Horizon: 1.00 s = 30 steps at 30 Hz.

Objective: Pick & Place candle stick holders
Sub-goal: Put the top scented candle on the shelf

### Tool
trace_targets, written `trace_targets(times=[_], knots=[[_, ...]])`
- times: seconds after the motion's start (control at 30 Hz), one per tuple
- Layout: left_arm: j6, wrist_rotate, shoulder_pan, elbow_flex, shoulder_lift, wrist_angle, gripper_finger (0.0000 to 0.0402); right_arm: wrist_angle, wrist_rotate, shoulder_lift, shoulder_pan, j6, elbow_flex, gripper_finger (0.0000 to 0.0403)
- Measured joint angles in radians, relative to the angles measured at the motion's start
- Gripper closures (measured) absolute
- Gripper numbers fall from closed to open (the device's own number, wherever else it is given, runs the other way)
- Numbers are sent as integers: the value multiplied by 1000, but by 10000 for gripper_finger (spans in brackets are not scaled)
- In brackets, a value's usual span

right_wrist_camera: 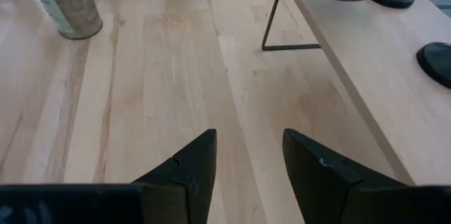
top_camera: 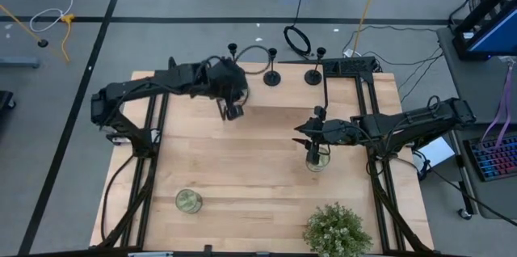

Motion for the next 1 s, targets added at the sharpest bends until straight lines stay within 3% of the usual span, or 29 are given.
trace_targets(times=[0.27,1.0], knots=[[14,153,107,0,42,-15,399,-19,-1,0,0,0,-26,248],[57,104,115,1,51,-49,366,-16,-1,0,0,0,-40,248]])
